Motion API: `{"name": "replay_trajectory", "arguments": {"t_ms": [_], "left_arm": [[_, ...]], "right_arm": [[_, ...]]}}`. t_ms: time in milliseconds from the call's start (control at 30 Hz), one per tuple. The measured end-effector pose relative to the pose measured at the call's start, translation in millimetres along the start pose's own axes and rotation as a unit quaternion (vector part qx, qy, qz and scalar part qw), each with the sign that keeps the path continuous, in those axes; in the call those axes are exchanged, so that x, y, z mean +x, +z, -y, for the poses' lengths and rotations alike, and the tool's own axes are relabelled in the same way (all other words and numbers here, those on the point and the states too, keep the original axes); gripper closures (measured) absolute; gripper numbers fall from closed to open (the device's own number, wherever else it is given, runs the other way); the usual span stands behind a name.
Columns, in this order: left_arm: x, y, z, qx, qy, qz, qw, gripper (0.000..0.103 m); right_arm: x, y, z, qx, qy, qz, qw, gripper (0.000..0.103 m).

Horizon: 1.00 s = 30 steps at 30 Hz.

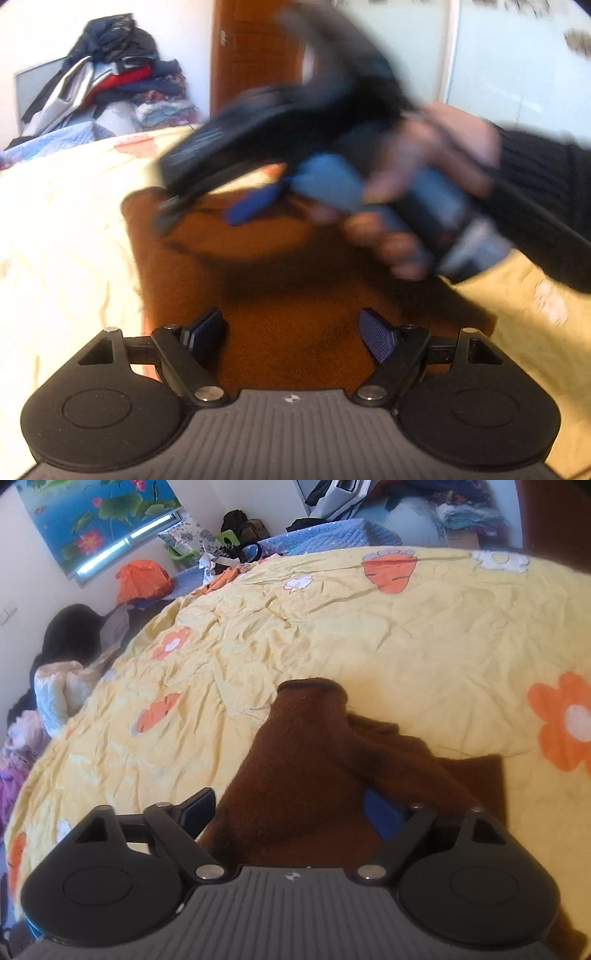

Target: Fold small clothes

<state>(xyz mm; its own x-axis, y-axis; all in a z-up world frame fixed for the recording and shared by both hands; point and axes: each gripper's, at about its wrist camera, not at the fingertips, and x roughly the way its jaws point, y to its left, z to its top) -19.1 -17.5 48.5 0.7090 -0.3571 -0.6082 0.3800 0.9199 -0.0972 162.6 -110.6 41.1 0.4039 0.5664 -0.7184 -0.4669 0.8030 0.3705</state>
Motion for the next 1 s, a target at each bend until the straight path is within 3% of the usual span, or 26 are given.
{"name": "replay_trajectory", "arguments": {"t_ms": [67,133,233,333,400,467,533,567,667,700,800,900,1000], "left_arm": [[-17,-1,-17,-0.026,-0.012,0.024,0.9993,0.021],[-21,4,-38,-0.047,-0.005,0.034,0.9983,0.02],[0,26,-77,-0.098,0.028,0.016,0.9946,0.02],[38,47,-110,-0.157,0.068,-0.015,0.9851,0.02],[62,61,-119,-0.16,0.09,-0.04,0.9822,0.021],[82,70,-124,-0.148,0.096,-0.05,0.983,0.021],[100,77,-128,-0.141,0.101,-0.063,0.9828,0.023],[107,79,-130,-0.14,0.101,-0.067,0.9828,0.029],[119,89,-123,-0.106,0.088,-0.049,0.9892,0.064],[123,93,-114,-0.078,0.1,-0.049,0.9906,0.066],[141,90,-88,0.023,0.161,-0.038,0.9859,0.066],[143,89,-79,0.042,0.182,-0.026,0.9821,0.065],[114,86,-74,0.049,0.191,-0.01,0.9802,0.064]], "right_arm": [[-37,-9,11,0.041,0.024,0.039,0.998,0.018],[-84,-27,30,0.056,0.035,0.09,0.994,0.002],[-118,-29,63,0.094,-0.006,0.106,0.99,0.002],[-109,-21,82,0.121,-0.025,0.092,0.988,0.008],[-92,-14,81,0.11,-0.019,0.08,0.99,0.013],[-66,-7,77,0.079,-0.043,0.056,0.994,0.021],[-37,-4,77,0.053,-0.07,0.018,0.996,0.041],[-22,-5,78,0.048,-0.07,-0.002,0.996,0.049],[-19,-12,81,0.051,-0.049,0.014,0.997,0.064],[-20,-13,84,0.06,-0.039,0.019,0.997,0.069],[-27,-28,95,0.089,-0.01,0.056,0.994,0.074],[-32,-34,100,0.119,0.009,0.082,0.989,0.074],[-48,-32,90,0.14,-0.004,0.092,0.986,0.055]]}}
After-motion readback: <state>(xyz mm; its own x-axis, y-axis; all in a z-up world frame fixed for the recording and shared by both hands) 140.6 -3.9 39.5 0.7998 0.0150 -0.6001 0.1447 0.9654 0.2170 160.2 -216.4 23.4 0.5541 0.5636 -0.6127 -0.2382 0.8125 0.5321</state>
